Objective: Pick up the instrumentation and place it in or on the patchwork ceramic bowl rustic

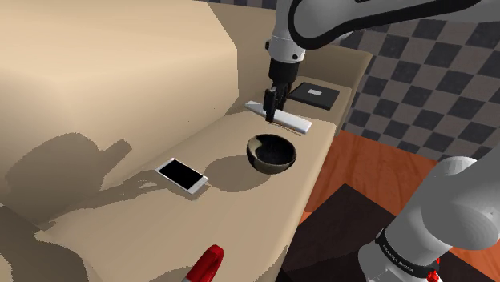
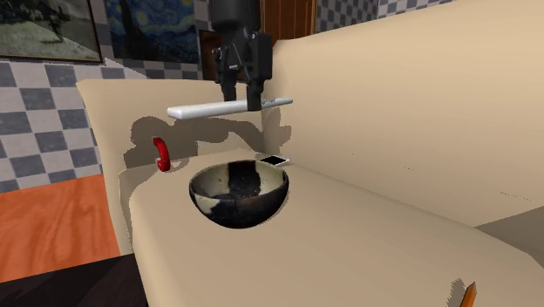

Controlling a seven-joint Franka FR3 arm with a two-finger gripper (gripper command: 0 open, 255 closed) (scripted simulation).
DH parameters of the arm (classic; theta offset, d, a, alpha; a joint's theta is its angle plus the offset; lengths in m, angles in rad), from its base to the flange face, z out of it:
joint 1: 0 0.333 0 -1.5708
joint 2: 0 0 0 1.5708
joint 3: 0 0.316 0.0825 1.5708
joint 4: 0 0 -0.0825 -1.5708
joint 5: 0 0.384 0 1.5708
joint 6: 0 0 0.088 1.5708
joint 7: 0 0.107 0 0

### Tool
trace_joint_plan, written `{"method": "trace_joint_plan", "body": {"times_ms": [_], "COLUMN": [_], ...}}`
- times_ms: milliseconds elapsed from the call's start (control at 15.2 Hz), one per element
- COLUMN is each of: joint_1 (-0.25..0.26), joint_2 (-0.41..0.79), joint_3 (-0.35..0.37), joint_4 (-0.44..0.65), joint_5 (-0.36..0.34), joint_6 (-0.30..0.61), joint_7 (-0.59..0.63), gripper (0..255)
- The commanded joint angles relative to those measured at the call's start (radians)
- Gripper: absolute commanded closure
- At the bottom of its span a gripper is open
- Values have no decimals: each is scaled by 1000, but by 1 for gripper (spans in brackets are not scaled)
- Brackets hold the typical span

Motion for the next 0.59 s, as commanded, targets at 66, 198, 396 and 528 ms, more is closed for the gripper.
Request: {"method": "trace_joint_plan", "body": {"times_ms": [66,198,396,528], "joint_1": [6,6,6,6], "joint_2": [-33,-28,-18,-10], "joint_3": [3,5,7,8], "joint_4": [-65,-88,-120,-140], "joint_5": [7,7,6,6], "joint_6": [33,61,102,131], "joint_7": [4,5,7,8], "gripper": [255,255,255,255]}}
